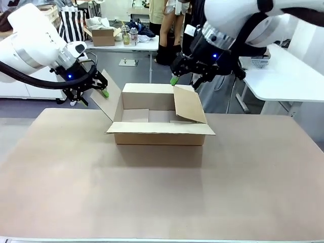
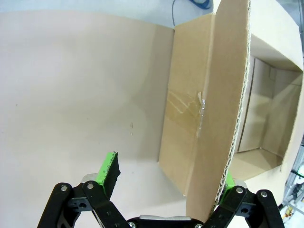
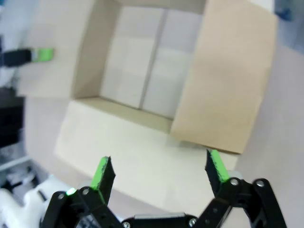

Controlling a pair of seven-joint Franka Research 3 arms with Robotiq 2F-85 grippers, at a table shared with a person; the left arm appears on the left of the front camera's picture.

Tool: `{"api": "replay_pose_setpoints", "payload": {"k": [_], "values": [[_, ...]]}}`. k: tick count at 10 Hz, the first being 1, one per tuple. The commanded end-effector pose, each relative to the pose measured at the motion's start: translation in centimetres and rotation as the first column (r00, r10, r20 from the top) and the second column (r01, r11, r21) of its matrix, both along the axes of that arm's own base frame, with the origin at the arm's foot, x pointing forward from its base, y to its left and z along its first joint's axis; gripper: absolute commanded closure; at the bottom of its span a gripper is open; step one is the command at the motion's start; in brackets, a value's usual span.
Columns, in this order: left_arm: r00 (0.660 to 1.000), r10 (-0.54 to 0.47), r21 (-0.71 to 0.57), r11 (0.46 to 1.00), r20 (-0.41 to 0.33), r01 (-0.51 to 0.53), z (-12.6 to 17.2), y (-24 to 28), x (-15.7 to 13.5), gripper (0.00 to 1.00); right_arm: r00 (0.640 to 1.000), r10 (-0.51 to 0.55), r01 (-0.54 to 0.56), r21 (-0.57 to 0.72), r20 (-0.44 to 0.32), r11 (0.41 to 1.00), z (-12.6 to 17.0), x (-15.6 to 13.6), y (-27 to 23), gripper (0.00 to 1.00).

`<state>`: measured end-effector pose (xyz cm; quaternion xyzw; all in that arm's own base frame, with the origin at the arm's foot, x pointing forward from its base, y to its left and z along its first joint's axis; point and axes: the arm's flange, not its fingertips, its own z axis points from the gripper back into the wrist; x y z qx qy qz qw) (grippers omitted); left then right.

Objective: Pack the gift set into the box.
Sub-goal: Place both hands on the side flaps of the Package Box and spread them outward.

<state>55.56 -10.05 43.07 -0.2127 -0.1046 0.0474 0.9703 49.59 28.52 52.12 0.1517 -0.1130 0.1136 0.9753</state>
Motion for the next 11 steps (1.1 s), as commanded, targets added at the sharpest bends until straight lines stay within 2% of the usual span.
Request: {"api": "replay_pose_setpoints", "payload": {"k": [1, 3, 4, 6, 9, 11], "values": [[1.000, 0.012, 0.011, 1.000, -0.002, -0.012, 0.2, -0.1, -0.2, 0.00, 0.992, -0.103, 0.088, -0.173, -0.078, 0.981, 0.0, 4.1, 5.5, 0.00], [1.000, 0.012, 0.011, 1.000, -0.002, -0.012, 0.2, -0.1, -0.2, 0.00, 0.988, -0.127, 0.091, -0.333, -0.086, 0.938, -2.0, 6.4, 8.5, 0.00], [1.000, 0.012, 0.011, 1.000, -0.002, -0.012, 0.2, -0.1, -0.2, 0.00, 0.985, -0.154, 0.106, -0.430, -0.080, 0.897, -3.4, 7.4, 9.8, 0.00], [1.000, 0.012, 0.011, 1.000, -0.002, -0.012, 0.2, -0.1, -0.2, 0.00, 0.985, -0.156, 0.092, -0.545, -0.073, 0.834, -6.6, 8.4, 11.9, 0.00], [1.000, 0.012, 0.011, 1.000, -0.002, -0.012, 0.2, -0.1, -0.2, 0.00, 0.980, -0.190, 0.104, -0.674, -0.055, 0.731, -10.5, 8.7, 11.2, 0.00], [1.000, 0.012, 0.011, 1.000, -0.002, -0.012, 0.2, -0.1, -0.2, 0.00, 0.973, -0.229, 0.140, -0.709, -0.032, 0.691, -10.4, 8.3, 9.7, 0.00]]}}
